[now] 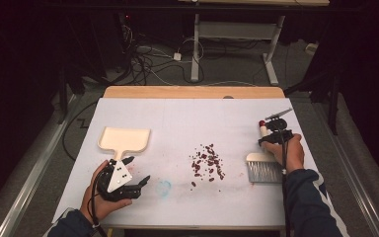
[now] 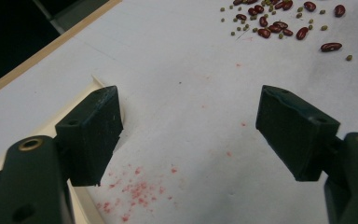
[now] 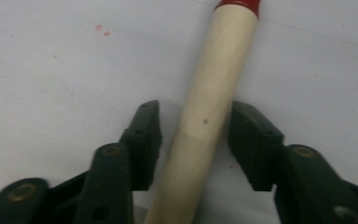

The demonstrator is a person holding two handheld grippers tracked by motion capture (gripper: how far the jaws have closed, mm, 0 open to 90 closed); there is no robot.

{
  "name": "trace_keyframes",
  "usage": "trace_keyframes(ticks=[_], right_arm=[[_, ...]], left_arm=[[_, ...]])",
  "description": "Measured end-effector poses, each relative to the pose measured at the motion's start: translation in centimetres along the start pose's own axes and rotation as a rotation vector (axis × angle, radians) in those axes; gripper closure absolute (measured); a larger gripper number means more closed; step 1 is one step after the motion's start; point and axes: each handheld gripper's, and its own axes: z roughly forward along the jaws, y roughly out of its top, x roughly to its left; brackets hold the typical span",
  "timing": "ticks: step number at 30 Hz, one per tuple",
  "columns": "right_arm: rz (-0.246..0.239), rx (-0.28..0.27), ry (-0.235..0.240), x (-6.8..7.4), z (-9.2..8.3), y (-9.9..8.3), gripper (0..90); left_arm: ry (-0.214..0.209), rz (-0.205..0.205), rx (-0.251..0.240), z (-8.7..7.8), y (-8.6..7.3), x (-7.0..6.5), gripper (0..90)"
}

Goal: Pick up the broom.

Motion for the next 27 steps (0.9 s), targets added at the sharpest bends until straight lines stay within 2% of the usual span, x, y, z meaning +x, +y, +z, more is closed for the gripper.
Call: trace_keyframes(ticks=[1, 6, 10, 16, 23, 27], right_arm=[[-0.001, 0.005, 0.006, 0.17, -0.03, 0.06, 64.6], [0.027, 0.040, -0.002, 0.44, 0.01, 0.59, 66.3], [0.028, 0.052, -0.013, 0.67, 0.08, 0.86, 67.5], [0.002, 0.063, -0.005, 0.65, 0.07, 1.05, 70.2], [-0.039, 0.051, 0.016, 0.58, -0.08, 0.91, 70.7], [-0.057, -0.001, 0.036, 0.46, -0.42, 0.36, 70.7]], left_arm=[[0.000, 0.000, 0.000, 0.00, 0.00, 0.00, 22.0], [-0.002, 0.004, 0.002, -0.01, 0.01, -0.09, 22.0], [-0.006, 0.006, 0.004, 0.04, 0.00, -0.08, 22.0], [-0.010, 0.014, 0.006, 0.04, -0.01, -0.12, 22.0], [-0.009, 0.010, 0.006, 0.05, 0.01, -0.06, 22.0], [-0.008, 0.009, 0.011, 0.07, -0.03, -0.02, 22.0]])
